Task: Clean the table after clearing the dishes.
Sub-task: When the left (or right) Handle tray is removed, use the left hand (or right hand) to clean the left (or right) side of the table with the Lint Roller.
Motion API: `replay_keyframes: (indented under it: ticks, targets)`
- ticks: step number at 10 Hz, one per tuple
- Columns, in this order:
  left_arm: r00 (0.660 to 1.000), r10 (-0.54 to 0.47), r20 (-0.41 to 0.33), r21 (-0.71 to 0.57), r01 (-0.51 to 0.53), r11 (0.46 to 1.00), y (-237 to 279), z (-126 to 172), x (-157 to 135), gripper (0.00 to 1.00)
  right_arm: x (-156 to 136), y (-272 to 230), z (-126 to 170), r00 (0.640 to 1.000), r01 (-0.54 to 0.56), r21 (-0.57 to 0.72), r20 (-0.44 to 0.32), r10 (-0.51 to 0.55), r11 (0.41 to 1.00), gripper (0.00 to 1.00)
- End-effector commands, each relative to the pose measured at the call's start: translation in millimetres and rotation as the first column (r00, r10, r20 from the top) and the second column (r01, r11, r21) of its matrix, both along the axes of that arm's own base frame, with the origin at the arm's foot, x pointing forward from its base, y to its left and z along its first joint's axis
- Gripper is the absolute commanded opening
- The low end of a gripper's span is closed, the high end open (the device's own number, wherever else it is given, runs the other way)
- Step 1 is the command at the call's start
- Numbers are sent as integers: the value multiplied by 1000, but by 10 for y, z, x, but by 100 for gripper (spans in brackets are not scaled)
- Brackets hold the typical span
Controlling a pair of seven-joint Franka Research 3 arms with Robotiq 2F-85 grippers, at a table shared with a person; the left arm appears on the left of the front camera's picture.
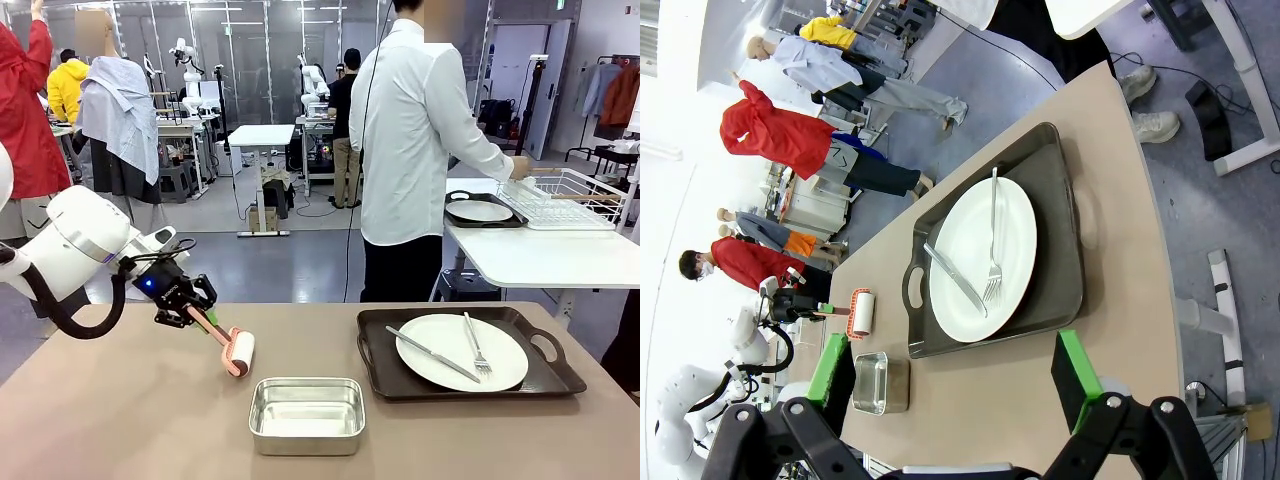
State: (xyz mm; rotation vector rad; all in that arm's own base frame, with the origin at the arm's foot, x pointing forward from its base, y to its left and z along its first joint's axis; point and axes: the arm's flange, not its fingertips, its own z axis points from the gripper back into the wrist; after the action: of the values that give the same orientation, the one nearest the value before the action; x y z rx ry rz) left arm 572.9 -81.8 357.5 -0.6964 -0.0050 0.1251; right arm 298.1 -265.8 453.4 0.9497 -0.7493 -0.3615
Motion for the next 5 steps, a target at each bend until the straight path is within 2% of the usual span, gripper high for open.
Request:
replay_keyframes:
  ticks: [1,3,5]
  targets:
    - [1000,-15,16,49,15,999,208,-279,67,22,-10,7,-6,1000,-4,-3,28,4,1000,100]
    - [999,-28,24,16,28,999,421,-282,55,22,-10,7,-6,1000,-4,-3,28,4,1000,100]
    - [1000,-21,14,37,20,999,668,-285,56,22,-10,7,-6,1000,-4,-3,28,4,1000,100]
